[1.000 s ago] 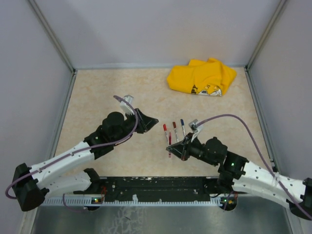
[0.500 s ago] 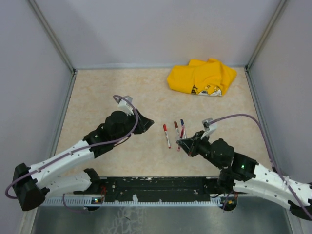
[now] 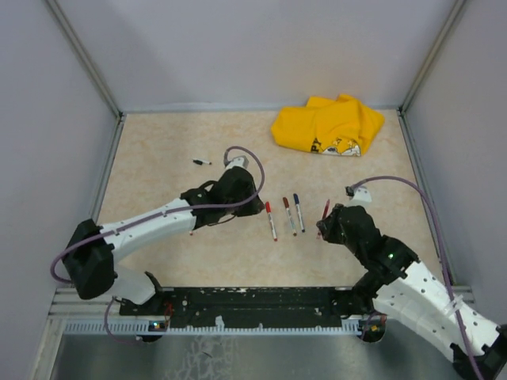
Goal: Insert the pens into the pen caps
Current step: Pick up the pen cap from the center of the board, then place the pen cap at the center of the board.
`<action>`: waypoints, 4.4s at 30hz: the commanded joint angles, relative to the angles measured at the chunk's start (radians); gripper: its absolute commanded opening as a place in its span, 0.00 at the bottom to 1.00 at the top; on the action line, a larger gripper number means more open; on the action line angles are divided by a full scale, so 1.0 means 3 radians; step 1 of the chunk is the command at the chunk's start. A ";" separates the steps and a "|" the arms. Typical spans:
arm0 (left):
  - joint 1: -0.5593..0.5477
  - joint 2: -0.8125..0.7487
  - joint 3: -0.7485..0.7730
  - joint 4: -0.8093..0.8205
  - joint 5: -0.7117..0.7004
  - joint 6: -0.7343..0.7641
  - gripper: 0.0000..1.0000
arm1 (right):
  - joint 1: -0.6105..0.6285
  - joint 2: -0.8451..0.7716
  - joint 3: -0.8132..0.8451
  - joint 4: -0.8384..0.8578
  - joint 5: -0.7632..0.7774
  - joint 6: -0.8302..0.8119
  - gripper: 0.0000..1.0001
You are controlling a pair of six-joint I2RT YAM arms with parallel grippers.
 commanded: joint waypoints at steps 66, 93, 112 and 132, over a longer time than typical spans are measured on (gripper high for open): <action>-0.0556 0.2542 0.1864 -0.1302 -0.0037 -0.0348 0.22 | -0.0942 -0.0168 -0.0148 0.0291 -0.0931 -0.0302 0.00; -0.0419 0.1116 0.0906 -0.1302 -0.0457 -0.0258 0.21 | -0.0942 -0.0151 -0.0166 0.0317 -0.0955 -0.0311 0.00; -0.0378 0.1403 0.0497 -0.1755 -0.0496 -0.0378 0.24 | -0.0942 -0.0122 -0.0205 0.0363 -0.1025 -0.0317 0.00; -0.0347 0.1474 0.0213 -0.1472 -0.0202 -0.0389 0.22 | -0.0942 -0.0102 -0.0200 0.0387 -0.1058 -0.0341 0.00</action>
